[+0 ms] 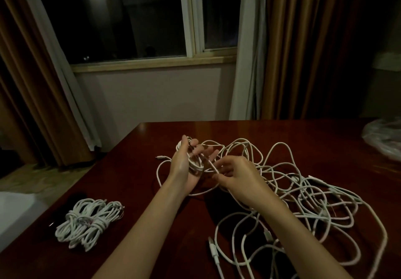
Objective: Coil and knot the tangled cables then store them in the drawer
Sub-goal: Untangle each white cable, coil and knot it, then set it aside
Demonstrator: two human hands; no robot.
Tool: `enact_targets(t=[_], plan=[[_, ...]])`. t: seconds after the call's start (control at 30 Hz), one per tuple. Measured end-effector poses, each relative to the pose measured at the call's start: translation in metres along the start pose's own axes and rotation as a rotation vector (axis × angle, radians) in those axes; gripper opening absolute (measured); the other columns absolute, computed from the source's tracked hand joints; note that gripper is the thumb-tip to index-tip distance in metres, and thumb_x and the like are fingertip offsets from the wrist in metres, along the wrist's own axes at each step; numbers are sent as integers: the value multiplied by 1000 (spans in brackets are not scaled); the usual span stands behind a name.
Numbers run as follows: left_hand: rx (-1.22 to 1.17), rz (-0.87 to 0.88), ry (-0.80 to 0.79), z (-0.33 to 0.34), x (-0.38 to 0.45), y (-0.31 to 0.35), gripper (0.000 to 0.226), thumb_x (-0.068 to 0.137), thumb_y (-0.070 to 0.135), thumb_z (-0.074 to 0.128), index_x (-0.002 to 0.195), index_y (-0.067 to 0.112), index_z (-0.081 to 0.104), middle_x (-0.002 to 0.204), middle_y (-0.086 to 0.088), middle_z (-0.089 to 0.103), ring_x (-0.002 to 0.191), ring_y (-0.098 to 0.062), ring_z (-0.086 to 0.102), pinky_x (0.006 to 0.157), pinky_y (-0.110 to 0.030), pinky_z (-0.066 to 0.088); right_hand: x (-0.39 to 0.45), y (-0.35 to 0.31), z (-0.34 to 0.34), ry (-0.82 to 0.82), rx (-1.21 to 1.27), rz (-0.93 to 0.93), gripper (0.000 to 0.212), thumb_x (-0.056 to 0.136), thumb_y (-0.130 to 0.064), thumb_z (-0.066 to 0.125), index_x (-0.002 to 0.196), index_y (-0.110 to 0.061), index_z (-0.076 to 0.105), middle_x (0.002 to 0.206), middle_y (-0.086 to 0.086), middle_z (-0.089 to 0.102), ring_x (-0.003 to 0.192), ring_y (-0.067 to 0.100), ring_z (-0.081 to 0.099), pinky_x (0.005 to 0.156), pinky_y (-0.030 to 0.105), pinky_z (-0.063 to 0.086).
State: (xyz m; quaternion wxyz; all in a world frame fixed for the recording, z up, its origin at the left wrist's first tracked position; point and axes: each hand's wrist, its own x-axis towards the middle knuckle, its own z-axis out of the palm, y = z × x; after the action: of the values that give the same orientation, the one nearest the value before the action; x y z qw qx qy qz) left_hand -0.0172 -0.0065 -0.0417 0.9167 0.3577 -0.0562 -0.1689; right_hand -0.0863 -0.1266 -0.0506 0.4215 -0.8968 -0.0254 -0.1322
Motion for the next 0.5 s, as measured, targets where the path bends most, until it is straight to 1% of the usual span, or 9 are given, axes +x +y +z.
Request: enact_targets(t=[0.03, 0.1, 0.13, 0.17, 0.23, 0.27, 0.33, 0.43, 0.5], plan=[[-5, 4, 10, -1, 0, -1, 48, 105, 40, 29, 66, 15, 41, 46, 5, 38, 49, -10, 57, 74, -35, 53, 0, 0, 0, 2, 3, -1, 17, 91, -11, 62, 106, -18, 67, 84, -13, 63, 79, 7, 65, 69, 22, 55], [-14, 13, 31, -1, 0, 0, 46, 105, 39, 30, 66, 17, 41, 45, 7, 34, 41, -6, 45, 60, -26, 54, 0, 0, -1, -3, 20, 7, 17, 95, -12, 57, 108, -18, 66, 85, -11, 66, 79, 11, 65, 70, 26, 54], [-47, 11, 38, -1, 0, 1, 46, 105, 39, 31, 66, 17, 40, 44, 8, 32, 38, -5, 39, 51, -20, 49, 0, -1, 0, -5, 37, 12, 16, 96, -13, 54, 107, -19, 65, 84, -10, 68, 75, 11, 65, 66, 27, 52], [-95, 4, 41, -2, 2, 3, 45, 105, 39, 32, 66, 17, 40, 44, 8, 30, 35, -4, 34, 42, -16, 42, 0, -2, 1, -4, 56, 12, 15, 97, -14, 53, 106, -19, 64, 81, -8, 69, 69, 8, 65, 61, 25, 50], [-136, -7, 32, -6, 4, 7, 46, 104, 40, 33, 65, 17, 38, 43, 8, 27, 31, -3, 26, 32, -13, 26, -1, -4, 5, 5, 78, 0, 14, 97, -17, 53, 106, -17, 64, 78, -5, 68, 63, 0, 61, 58, 17, 45], [-120, -4, 24, -8, 5, 8, 46, 104, 40, 32, 65, 17, 38, 43, 8, 27, 30, -2, 24, 30, -13, 22, -1, -5, 6, 11, 69, -14, 13, 97, -18, 54, 105, -17, 64, 78, -5, 68, 64, 0, 61, 60, 16, 47], [-84, 6, -3, -11, 6, 8, 45, 105, 40, 31, 66, 17, 37, 43, 8, 27, 29, -2, 24, 28, -13, 20, -2, -6, 6, 34, 21, -53, 10, 96, -24, 56, 103, -21, 63, 79, -6, 67, 67, 1, 62, 62, 16, 50], [-57, 5, -40, -13, 6, 9, 45, 103, 40, 31, 66, 15, 37, 45, 7, 28, 28, -2, 24, 26, -14, 20, -5, -9, 2, 101, -22, -124, 6, 92, -28, 62, 94, -23, 65, 75, -9, 64, 64, 0, 59, 57, 11, 45], [-42, -2, -60, -12, 6, 10, 45, 102, 42, 32, 67, 14, 38, 47, 6, 29, 27, -2, 24, 26, -14, 19, -5, -10, -2, 108, -54, -169, 4, 90, -27, 66, 90, -24, 65, 73, -11, 62, 66, 0, 59, 58, 10, 45]])
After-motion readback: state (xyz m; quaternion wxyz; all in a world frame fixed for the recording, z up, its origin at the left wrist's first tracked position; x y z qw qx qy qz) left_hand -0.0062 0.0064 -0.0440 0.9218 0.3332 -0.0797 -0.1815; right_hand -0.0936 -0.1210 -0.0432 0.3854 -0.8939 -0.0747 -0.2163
